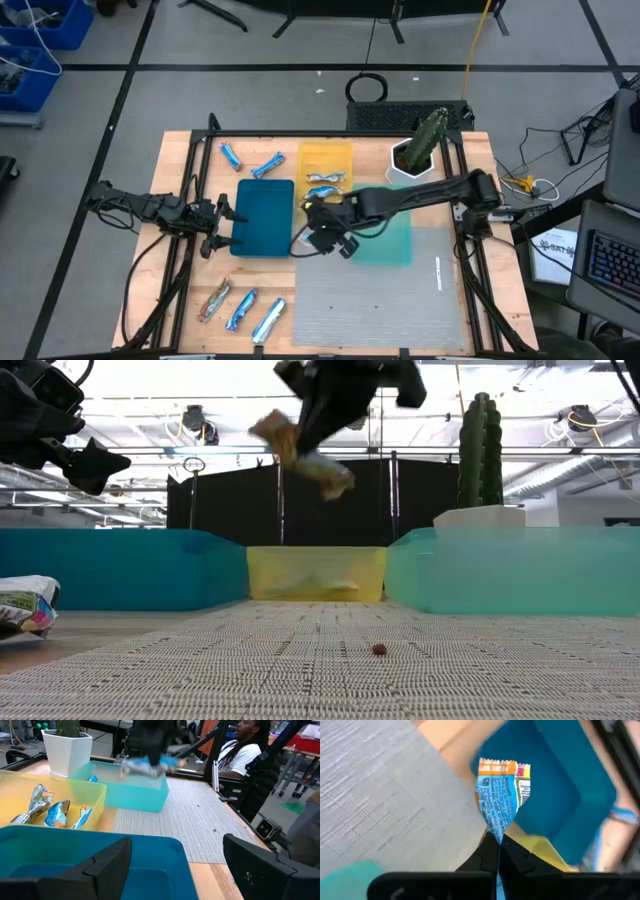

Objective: Pick and place Granola Bars by type
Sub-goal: Put the yellow granola bar into the yellow bin

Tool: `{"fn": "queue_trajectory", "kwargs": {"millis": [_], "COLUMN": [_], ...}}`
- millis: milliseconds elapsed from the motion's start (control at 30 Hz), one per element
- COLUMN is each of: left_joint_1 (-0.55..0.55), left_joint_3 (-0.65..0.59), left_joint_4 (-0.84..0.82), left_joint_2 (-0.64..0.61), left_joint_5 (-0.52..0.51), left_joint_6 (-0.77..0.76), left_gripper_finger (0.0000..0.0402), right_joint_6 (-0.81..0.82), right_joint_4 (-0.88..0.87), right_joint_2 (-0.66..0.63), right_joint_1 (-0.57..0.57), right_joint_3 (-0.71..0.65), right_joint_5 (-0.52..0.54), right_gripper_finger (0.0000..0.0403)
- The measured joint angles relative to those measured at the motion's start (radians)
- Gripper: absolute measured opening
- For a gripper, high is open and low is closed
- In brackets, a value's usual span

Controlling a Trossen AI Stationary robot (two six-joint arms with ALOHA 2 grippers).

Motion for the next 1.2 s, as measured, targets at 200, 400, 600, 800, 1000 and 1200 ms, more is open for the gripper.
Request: {"fn": "queue_trajectory", "kwargs": {"millis": [200,400,600,800,1000,1200], "left_joint_1": [0.000,0.000,0.000,0.000,0.000,0.000], "left_joint_3": [0.000,0.000,0.000,0.000,0.000,0.000], "left_joint_4": [0.000,0.000,0.000,0.000,0.000,0.000], "left_joint_2": [0.000,0.000,0.000,0.000,0.000,0.000], "left_joint_5": [0.000,0.000,0.000,0.000,0.000,0.000], "left_joint_6": [0.000,0.000,0.000,0.000,0.000,0.000], "left_gripper_finger": [0.0310,0.0310,0.0310,0.0310,0.0310,0.0310], "right_joint_6": [0.124,0.273,0.354,0.266,0.187,0.086], "right_joint_4": [-0.152,-0.273,-0.293,-0.207,-0.124,-0.042], "right_joint_2": [-0.115,-0.216,-0.295,-0.320,-0.287,-0.202], "right_joint_1": [0.007,0.007,0.001,-0.081,-0.204,-0.316], "right_joint_3": [0.000,0.000,0.000,0.001,0.001,0.001], "right_joint_5": [0.089,0.163,0.166,0.211,0.209,0.210], "right_gripper_finger": [0.0000,0.0000,0.0000,0.0000,0.0000,0.0000]}}
